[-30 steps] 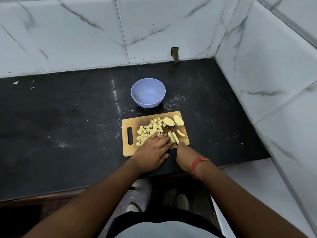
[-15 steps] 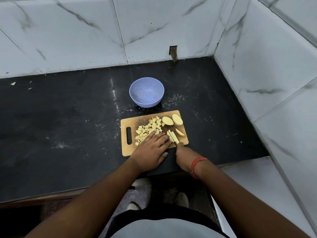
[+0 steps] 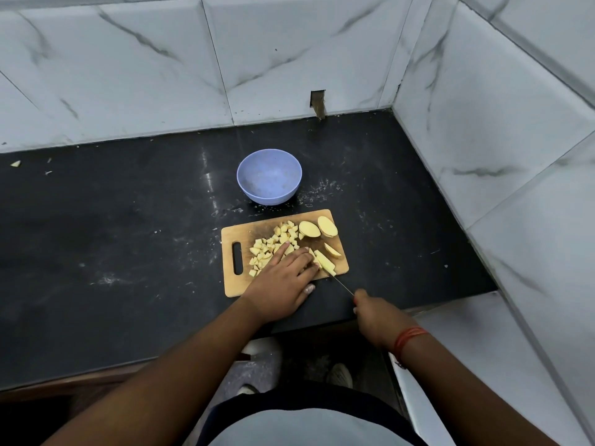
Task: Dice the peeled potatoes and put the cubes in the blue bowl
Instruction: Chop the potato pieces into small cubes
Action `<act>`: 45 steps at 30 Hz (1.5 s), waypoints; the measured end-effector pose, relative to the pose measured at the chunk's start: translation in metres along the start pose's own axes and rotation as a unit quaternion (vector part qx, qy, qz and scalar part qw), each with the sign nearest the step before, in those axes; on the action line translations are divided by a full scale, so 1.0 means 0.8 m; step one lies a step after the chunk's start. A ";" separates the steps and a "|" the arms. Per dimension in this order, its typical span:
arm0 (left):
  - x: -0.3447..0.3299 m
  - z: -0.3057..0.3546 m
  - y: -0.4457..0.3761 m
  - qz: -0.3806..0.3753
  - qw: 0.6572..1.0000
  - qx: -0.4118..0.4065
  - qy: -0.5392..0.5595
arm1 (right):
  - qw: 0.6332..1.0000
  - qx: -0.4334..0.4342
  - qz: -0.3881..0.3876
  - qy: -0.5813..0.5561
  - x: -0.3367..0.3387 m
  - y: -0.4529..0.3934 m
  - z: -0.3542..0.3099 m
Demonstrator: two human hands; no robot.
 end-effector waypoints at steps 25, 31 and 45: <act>0.000 0.006 -0.005 0.011 0.999 0.023 0.021 | 0.960 0.046 0.277 -0.017 0.087 -0.118 -0.020; 0.006 -0.003 -0.012 -0.023 1.000 0.012 0.014 | 0.960 0.075 0.268 -0.004 0.098 -0.136 -0.021; -0.013 0.013 -0.024 0.031 0.999 0.028 -0.010 | 0.920 0.032 0.267 -0.286 0.040 -0.086 -0.022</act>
Point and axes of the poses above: each hand's wrist, its own y-axis away from the middle knuckle, its own x-axis out of the back of the hand, z = x × y, the point moved 1 cm from there along -y, towards the middle knuckle, and after that the axes turned 13 degrees about y, right-handed, at the moved point
